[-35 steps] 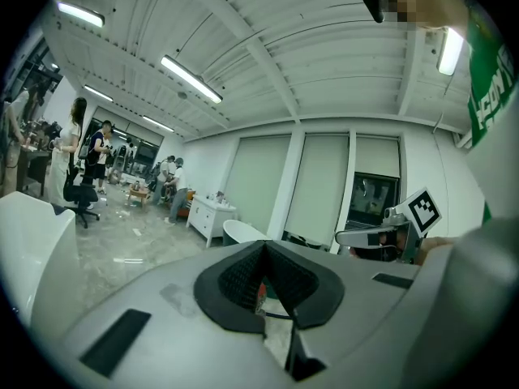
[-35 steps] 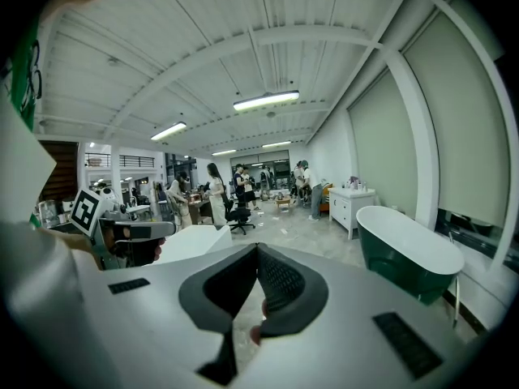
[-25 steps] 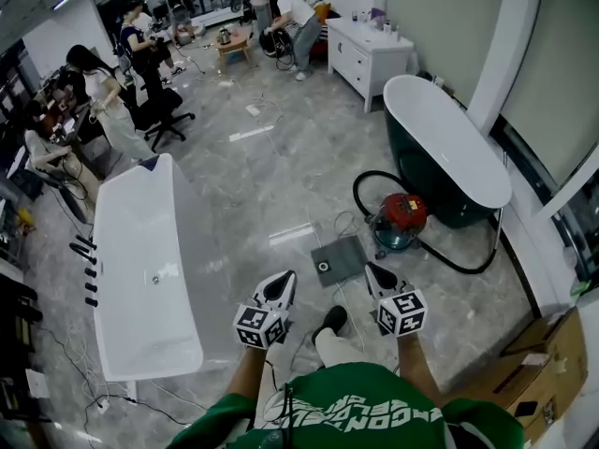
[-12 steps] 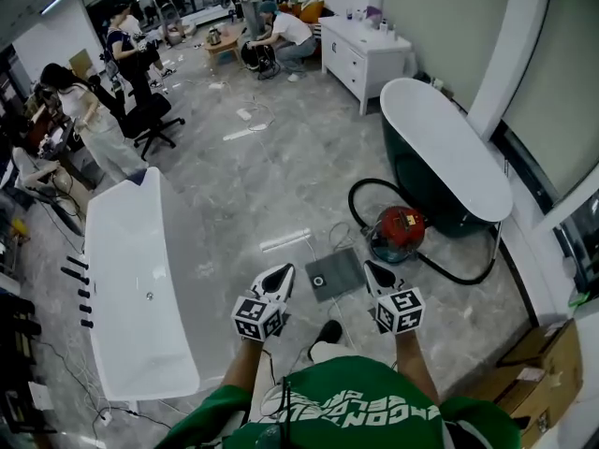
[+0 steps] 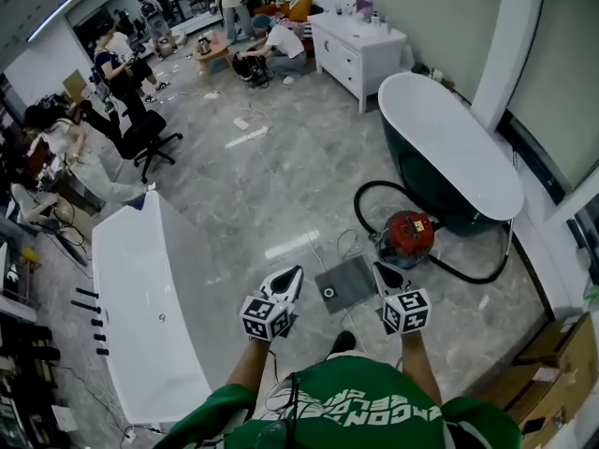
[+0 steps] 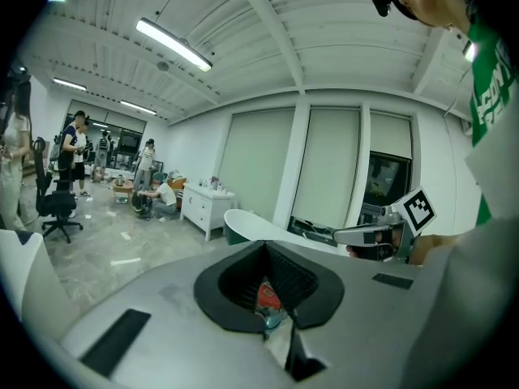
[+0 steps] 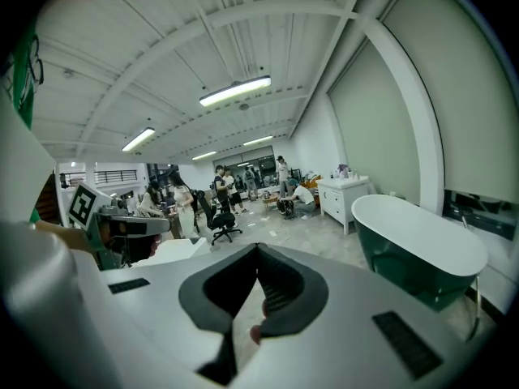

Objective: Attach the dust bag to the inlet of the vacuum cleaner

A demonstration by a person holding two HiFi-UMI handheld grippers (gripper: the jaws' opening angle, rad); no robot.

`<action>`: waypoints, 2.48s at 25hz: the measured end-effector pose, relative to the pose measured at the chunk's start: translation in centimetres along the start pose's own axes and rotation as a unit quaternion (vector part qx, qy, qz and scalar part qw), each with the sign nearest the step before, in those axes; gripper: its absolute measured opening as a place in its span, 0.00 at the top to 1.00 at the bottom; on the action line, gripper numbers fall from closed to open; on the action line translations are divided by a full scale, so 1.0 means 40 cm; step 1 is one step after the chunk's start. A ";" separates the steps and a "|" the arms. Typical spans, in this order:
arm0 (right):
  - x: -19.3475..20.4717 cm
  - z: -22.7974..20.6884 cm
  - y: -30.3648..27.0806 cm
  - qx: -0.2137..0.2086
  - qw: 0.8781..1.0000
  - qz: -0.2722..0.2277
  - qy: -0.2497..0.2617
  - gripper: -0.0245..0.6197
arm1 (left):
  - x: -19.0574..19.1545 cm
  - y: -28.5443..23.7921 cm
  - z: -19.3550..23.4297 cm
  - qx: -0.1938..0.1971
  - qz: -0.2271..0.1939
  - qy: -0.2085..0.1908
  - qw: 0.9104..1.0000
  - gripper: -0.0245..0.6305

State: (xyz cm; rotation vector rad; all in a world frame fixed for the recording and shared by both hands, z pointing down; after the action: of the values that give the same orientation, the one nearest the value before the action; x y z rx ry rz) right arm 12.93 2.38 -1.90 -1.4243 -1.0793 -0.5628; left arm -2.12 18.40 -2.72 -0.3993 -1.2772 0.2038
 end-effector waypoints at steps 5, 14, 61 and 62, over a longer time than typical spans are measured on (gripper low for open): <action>-0.034 -0.033 -0.053 0.003 1.000 -0.013 -0.006 0.95 | -0.035 -0.058 0.029 0.010 0.000 -0.021 1.000 0.96; -0.065 -0.021 -0.107 0.004 1.000 -0.009 0.002 0.95 | -0.038 -0.089 0.089 0.020 0.009 -0.018 1.000 0.96; -0.059 -0.080 -0.382 0.164 0.983 0.028 -0.077 0.95 | -0.137 -0.478 0.381 0.265 0.082 -0.116 0.954 0.96; -0.046 -0.100 -0.382 0.165 0.983 0.031 -0.076 0.95 | -0.128 -0.494 0.375 0.264 0.085 -0.119 0.953 0.96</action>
State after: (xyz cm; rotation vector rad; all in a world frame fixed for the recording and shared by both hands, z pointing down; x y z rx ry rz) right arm 0.04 -3.95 4.90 -1.2180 -1.1846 -0.2192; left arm -19.31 1.13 4.14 -0.0206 -1.3630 0.7411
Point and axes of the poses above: the fingertips, and each gripper's own axes: y backward along the fingers, z to its left, x out of its underside, the point moved 3 cm from there along y, backward along the fingers, and after that the axes turned 10 degrees about z, right-handed, at the moved point
